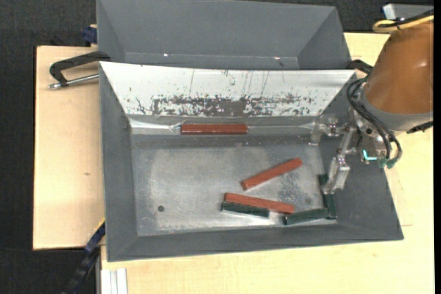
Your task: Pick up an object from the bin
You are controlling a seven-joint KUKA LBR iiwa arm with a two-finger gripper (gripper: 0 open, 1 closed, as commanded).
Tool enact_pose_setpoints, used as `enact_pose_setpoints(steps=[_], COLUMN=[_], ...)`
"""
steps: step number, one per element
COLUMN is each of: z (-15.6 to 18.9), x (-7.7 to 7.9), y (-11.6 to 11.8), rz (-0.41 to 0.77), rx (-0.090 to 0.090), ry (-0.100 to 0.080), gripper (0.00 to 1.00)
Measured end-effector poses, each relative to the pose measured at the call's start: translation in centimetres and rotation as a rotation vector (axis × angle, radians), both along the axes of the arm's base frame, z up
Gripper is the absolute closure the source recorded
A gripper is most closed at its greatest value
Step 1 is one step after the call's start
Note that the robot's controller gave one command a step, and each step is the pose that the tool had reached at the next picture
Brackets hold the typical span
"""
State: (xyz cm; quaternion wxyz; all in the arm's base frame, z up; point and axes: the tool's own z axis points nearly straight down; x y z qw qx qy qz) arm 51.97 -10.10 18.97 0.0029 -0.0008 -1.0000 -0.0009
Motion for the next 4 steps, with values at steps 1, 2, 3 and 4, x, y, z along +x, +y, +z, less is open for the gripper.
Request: enact_pose_setpoints(steps=[1,2,3,4], z=[0.4,-4.1,-7.9,-11.9], x=[0.2,2.1,2.2,7.2], y=[0.0,0.3,0.6,3.2], rz=[0.002,0.055,0.252,0.324], rx=[-0.001,-0.003,0.001,0.000], ry=[-0.008,-0.015,-0.005,-0.012], gripper=[0.00,0.00,0.00,1.00])
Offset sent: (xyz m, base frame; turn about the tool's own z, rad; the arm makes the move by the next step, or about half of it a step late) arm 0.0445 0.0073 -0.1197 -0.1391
